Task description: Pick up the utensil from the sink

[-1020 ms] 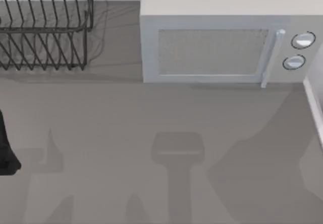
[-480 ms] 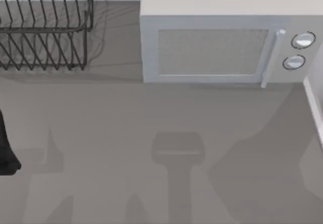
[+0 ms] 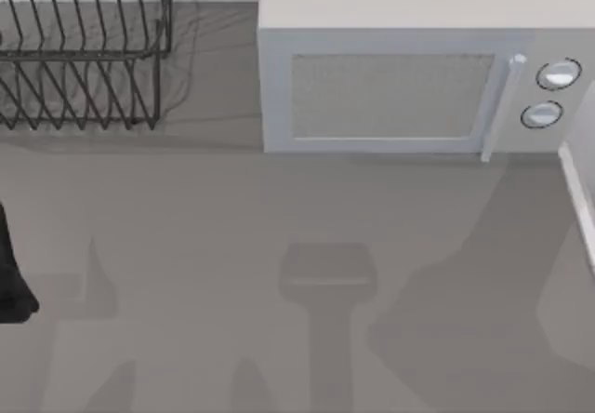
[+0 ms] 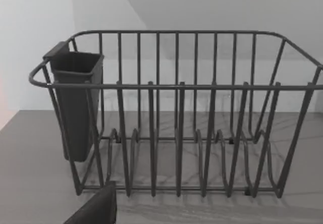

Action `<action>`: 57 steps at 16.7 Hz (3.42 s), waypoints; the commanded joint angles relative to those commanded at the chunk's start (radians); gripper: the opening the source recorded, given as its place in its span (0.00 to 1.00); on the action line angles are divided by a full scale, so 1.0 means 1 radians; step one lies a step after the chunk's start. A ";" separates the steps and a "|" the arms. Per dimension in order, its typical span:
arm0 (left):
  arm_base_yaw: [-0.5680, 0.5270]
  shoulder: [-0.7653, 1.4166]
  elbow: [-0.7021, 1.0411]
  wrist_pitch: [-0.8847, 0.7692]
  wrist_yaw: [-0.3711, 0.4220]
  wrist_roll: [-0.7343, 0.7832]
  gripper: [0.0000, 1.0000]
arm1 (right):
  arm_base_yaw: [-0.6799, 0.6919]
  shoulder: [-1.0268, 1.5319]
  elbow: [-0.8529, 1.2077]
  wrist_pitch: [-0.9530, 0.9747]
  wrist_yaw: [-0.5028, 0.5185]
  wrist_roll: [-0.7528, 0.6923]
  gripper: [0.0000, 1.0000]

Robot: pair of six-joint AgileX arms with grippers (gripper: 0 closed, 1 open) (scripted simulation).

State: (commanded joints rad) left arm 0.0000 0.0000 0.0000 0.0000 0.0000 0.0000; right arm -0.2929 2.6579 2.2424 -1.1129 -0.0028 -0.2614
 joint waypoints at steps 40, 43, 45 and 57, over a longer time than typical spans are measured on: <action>0.000 0.000 0.000 0.000 0.000 0.000 1.00 | 0.685 -0.984 -0.804 -0.229 0.002 0.670 0.00; 0.000 0.000 0.000 0.000 0.000 0.000 1.00 | 0.687 -0.968 -0.890 -0.127 0.002 0.671 0.00; 0.000 0.000 0.000 0.000 0.000 0.000 1.00 | 0.689 -0.951 -0.969 -0.018 0.002 0.672 0.00; 0.000 0.000 0.000 0.000 0.000 0.000 1.00 | 0.694 -0.910 -1.144 0.192 0.003 0.675 0.15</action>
State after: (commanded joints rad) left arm 0.0000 0.0000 0.0000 0.0000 0.0000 0.0000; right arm 0.4010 1.7484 1.0982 -0.9206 0.0003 0.4138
